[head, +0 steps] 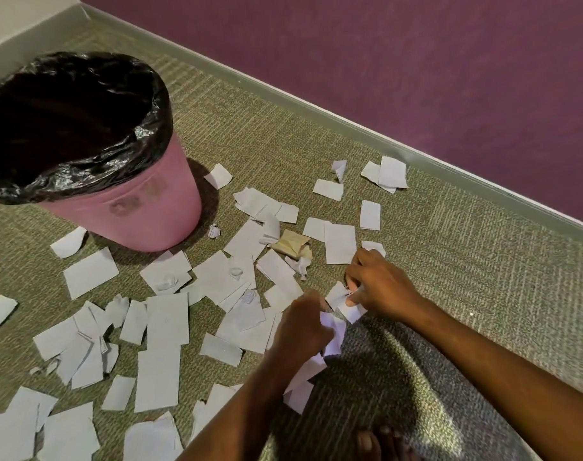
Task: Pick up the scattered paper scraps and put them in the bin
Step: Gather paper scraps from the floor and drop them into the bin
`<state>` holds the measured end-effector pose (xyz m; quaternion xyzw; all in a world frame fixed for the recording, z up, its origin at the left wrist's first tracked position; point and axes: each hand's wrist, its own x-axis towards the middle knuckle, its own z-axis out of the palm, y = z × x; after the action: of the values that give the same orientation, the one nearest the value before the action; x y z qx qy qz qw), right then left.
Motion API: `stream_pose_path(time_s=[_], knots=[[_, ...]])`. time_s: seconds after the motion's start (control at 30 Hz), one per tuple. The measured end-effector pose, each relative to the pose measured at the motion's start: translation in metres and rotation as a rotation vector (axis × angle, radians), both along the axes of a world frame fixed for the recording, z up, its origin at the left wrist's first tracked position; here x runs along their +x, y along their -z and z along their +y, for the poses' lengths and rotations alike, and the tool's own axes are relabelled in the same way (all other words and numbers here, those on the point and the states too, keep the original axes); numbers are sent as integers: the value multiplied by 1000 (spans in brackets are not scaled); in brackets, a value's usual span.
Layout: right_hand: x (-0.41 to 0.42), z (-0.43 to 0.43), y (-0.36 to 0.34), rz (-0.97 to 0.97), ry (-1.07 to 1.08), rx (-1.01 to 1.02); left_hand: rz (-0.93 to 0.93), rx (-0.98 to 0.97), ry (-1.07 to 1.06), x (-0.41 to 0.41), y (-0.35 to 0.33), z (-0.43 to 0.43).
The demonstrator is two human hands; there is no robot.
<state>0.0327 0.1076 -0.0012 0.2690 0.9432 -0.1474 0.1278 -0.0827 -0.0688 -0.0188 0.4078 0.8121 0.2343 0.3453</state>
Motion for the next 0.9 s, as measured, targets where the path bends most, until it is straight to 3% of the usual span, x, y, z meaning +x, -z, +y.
stream_pose_path(time_s=[0.17,0.3,0.47,0.63,0.9], knots=[[16,9,2,72,70,37,50,146,2,-4,0,8],[27,18,7,122,123,180,161,340,42,-8,19,24],[31,39,14,120,171,116,354,314,21,1,14,41],[26,47,15,159,166,-35,346,268,68,5,16,46],[18,43,13,225,138,11,279,363,4,6,30,46]])
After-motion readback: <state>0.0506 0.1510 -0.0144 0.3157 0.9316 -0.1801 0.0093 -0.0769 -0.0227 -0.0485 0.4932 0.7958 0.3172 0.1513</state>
